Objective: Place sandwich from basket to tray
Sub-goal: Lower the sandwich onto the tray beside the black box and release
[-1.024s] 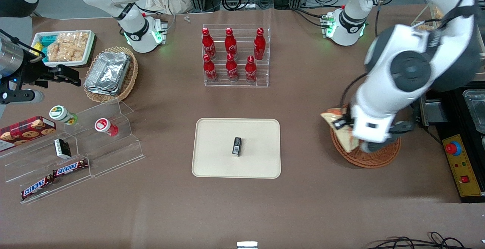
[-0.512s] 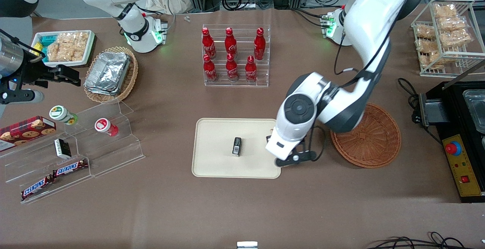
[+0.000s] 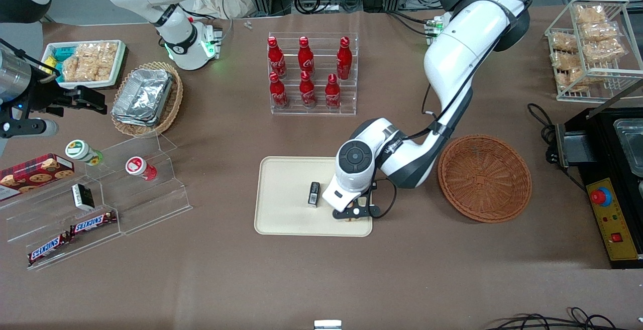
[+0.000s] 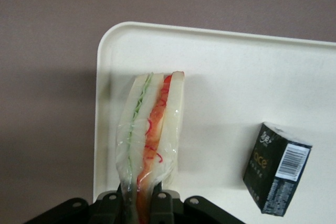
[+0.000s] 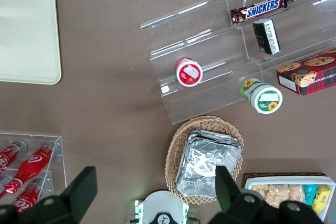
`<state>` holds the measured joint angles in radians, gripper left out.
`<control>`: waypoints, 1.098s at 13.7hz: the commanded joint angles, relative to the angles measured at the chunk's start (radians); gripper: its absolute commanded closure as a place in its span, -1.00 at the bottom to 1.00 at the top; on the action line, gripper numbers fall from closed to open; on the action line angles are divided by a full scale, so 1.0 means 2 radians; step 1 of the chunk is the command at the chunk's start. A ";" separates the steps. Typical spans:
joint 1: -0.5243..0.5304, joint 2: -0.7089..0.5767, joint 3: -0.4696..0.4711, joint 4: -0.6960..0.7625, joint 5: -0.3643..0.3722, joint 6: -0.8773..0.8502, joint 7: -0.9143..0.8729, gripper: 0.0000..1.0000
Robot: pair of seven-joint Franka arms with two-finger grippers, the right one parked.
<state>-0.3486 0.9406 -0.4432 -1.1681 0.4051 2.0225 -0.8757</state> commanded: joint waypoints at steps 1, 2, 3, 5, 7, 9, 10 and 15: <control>-0.004 0.014 0.001 0.023 0.009 0.002 0.006 0.85; -0.004 0.014 0.001 0.023 0.008 0.002 0.004 0.40; -0.003 0.014 0.001 0.023 0.008 0.002 0.003 0.17; -0.002 0.013 0.001 0.023 0.009 0.002 0.004 -0.66; -0.002 0.010 0.005 0.023 0.009 0.002 0.002 -1.00; -0.001 0.002 0.005 0.024 0.010 -0.003 0.001 -1.00; -0.001 -0.009 0.008 0.023 0.010 -0.006 0.001 -1.00; 0.022 -0.083 0.008 0.007 0.001 -0.097 0.000 -1.00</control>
<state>-0.3157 0.8620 -0.4319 -1.1127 0.4069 1.9157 -0.8752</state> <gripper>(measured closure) 0.000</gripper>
